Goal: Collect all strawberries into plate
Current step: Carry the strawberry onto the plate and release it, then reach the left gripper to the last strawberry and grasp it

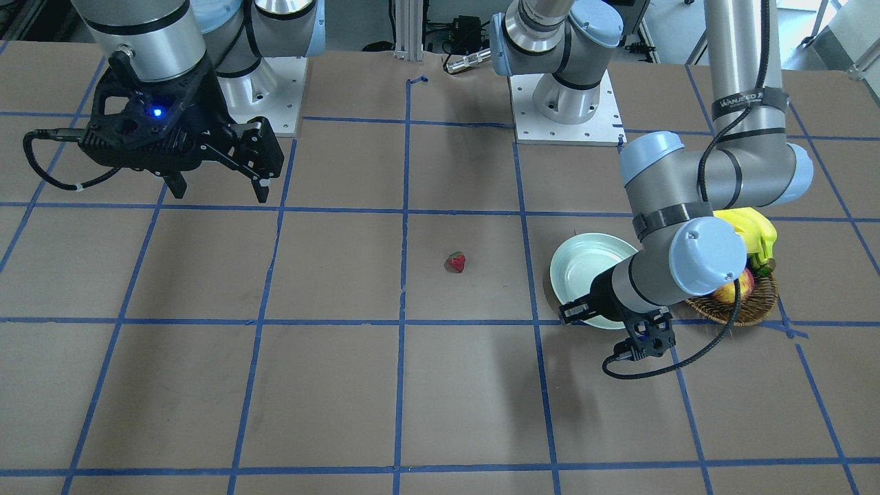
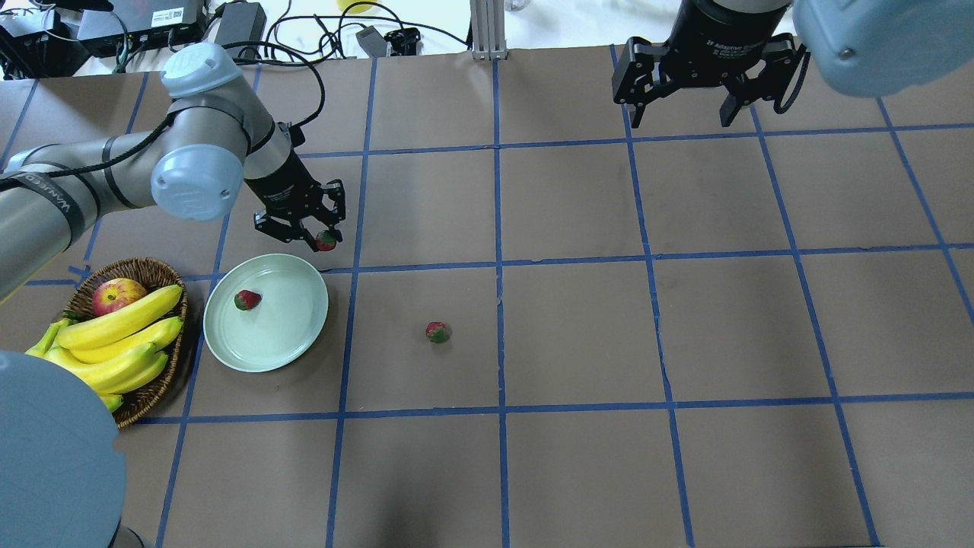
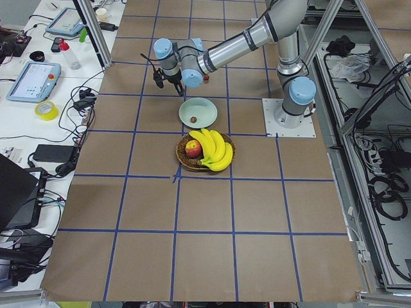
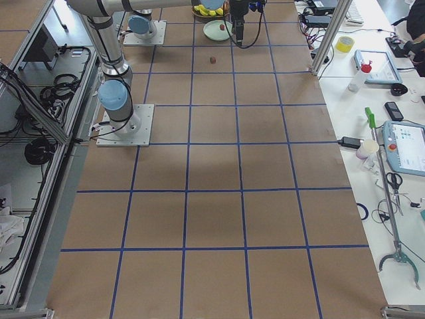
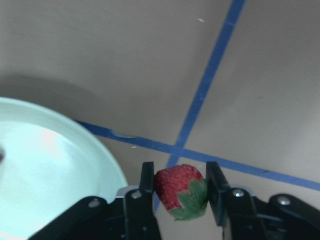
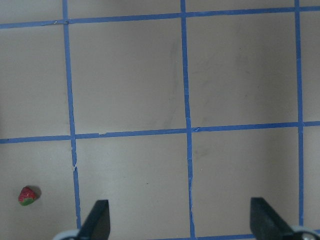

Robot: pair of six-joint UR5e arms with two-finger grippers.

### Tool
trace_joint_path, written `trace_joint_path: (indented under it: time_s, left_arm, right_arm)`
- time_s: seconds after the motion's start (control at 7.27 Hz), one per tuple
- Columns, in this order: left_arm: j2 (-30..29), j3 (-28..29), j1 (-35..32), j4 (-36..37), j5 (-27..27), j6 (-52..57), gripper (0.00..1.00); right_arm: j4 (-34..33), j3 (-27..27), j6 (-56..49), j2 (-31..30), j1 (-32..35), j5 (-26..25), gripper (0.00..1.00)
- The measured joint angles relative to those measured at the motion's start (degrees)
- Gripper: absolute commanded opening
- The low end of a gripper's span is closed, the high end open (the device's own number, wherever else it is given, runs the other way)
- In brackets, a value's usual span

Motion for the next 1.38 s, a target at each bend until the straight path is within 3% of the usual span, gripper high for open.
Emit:
trace_joint_path:
  time_s: [0.14, 0.28, 0.41, 0.96, 1.38]
  left_arm:
    - [0.1, -0.7, 2.4, -1.9, 1.9, 3.0, 0.0]
    - [0.3, -1.9, 4.9, -3.2, 3.6, 5.9, 0.69]
    - [0.6, -3.2, 6.7, -4.8, 4.2, 7.7, 1.0]
    - [2.1, -3.8, 7.0, -9.8, 3.4, 6.9, 1.0]
    - [4.3, -2.5, -1.3, -9.5, -5.0, -3.8, 1.0]
  right_arm:
    - [0.0, 0.0, -0.1, 0.0, 0.0, 0.0, 1.0]
    - [0.1, 0.0, -0.2, 0.0, 0.0, 0.0, 1.0]
    - [0.2, 0.0, -0.2, -0.1, 0.1, 0.0, 1.0]
    - [0.4, 0.1, -0.5, -0.1, 0.0, -0.2, 1.0]
    - [0.5, 0.2, -0.4, -0.2, 0.2, -0.1, 1.0]
